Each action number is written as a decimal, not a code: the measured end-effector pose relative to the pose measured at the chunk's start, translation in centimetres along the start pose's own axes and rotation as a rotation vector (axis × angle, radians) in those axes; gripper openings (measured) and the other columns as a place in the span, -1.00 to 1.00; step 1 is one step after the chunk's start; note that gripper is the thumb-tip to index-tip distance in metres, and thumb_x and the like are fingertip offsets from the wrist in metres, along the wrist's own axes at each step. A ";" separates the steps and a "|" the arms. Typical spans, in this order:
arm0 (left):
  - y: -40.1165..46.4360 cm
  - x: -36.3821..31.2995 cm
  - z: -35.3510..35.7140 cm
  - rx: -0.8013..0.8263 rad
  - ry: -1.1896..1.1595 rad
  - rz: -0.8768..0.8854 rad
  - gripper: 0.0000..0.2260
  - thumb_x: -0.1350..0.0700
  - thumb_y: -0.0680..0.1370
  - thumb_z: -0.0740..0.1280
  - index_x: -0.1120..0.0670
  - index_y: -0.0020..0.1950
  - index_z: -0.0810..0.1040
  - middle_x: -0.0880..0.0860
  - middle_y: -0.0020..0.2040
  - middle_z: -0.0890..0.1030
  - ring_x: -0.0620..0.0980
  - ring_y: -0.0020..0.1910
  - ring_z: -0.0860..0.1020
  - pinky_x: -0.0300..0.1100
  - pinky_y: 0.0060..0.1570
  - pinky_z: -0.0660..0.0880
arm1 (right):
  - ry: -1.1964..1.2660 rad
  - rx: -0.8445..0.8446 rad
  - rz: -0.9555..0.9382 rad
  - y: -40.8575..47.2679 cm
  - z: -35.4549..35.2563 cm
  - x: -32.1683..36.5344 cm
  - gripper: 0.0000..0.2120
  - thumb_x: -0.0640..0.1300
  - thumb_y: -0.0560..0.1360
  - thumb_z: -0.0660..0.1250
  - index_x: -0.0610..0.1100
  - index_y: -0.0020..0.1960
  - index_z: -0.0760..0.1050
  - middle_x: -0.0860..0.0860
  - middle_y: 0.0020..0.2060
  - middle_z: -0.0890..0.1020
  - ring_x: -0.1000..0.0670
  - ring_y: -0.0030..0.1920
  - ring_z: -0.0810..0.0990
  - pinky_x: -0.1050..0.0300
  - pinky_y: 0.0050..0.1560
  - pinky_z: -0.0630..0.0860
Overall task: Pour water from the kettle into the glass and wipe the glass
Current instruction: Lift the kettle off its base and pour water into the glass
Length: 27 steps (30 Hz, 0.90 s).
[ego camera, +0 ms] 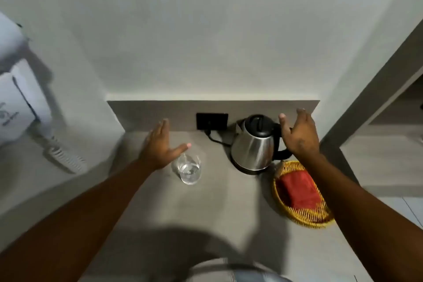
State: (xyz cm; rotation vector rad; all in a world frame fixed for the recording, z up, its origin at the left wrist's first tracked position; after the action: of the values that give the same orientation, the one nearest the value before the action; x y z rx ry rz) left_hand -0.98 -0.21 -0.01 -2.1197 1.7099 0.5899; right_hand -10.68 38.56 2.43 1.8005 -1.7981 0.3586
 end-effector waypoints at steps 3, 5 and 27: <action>-2.5 2.3 3.9 0.108 -0.160 -0.114 0.14 -0.33 0.29 0.54 0.18 0.63 0.05 0.15 0.63 0.13 0.09 0.60 0.13 -0.02 0.56 0.09 | 0.319 -0.080 0.164 -0.4 1.0 -0.9 -0.41 0.29 0.64 0.10 -0.20 0.30 0.50 -0.15 0.16 0.62 -0.20 0.25 0.54 -0.01 0.15 0.51; -4.1 3.2 6.5 0.124 -0.239 -0.162 0.08 -0.21 0.25 0.64 0.15 0.59 0.17 0.12 0.58 0.26 0.08 0.55 0.24 -0.05 0.50 0.21 | 0.464 -0.083 0.260 -0.8 1.8 -1.4 -0.50 0.25 0.64 0.13 -0.16 0.03 0.59 -0.03 -0.15 0.64 -0.16 0.05 0.62 0.13 -0.11 0.50; -4.8 3.0 12.4 -0.133 -0.533 -0.245 -0.29 0.14 0.16 0.72 0.06 0.27 0.57 0.02 0.08 0.68 0.03 0.06 0.66 -0.04 0.11 0.61 | 0.578 -0.042 0.370 1.6 3.0 -1.1 -0.50 0.27 0.50 0.35 -0.19 -0.28 0.50 -0.17 -0.36 0.49 -0.10 -0.33 0.51 0.02 -0.25 0.46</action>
State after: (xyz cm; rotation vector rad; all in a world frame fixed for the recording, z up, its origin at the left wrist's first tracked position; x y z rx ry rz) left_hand 3.01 4.74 -12.09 -1.9740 1.1301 1.0965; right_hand -12.95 37.89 -0.26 1.1579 -1.6764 0.8767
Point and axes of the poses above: each hand's wrist, its own y-axis towards the middle knuckle, its own z-axis out of the palm, x = y × z, the point moved 1 cm from there along y, towards the middle knuckle
